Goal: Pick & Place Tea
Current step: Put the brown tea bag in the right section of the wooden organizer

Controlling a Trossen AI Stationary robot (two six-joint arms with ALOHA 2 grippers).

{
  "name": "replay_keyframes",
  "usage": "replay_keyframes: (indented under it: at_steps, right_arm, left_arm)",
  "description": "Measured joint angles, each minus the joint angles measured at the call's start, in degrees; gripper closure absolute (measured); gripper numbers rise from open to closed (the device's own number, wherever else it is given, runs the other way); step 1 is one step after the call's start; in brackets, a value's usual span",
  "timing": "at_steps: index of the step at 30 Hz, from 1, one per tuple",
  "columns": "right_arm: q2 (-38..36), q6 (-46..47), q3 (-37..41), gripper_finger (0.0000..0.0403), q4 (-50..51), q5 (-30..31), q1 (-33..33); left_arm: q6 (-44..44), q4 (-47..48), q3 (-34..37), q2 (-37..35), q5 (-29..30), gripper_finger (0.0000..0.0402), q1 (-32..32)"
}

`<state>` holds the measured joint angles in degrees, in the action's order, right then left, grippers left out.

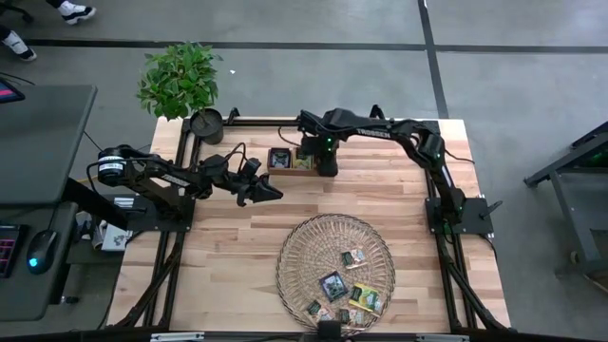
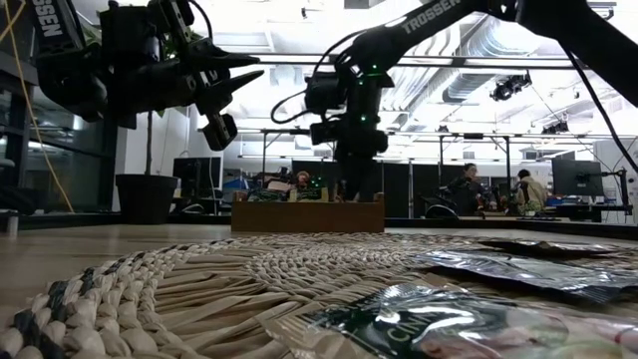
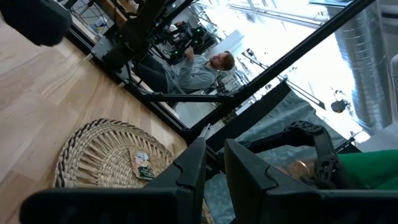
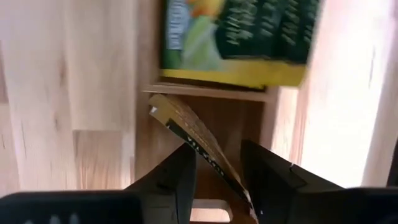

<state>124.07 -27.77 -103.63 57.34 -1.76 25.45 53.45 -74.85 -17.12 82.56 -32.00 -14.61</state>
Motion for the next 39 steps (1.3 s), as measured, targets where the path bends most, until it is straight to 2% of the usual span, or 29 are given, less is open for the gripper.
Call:
replay_keyframes:
  at_steps: [17,28,39]
  right_arm:
    - [0.0,24.6,0.0,0.0279,-0.4,-1.5,4.3]
    - [-0.3,21.9,0.0,0.0279,0.3,0.0,4.2]
    - [-7.6,18.9,-0.2,0.0279,3.7,1.6,4.3]
  left_arm:
    - [0.0,0.0,0.0,0.0,0.0,0.0344,0.0]
    - [0.0,0.0,0.0,0.0,0.0,0.0344,0.0]
    - [-0.5,0.0,0.0,0.0,-0.3,0.0344,0.0]
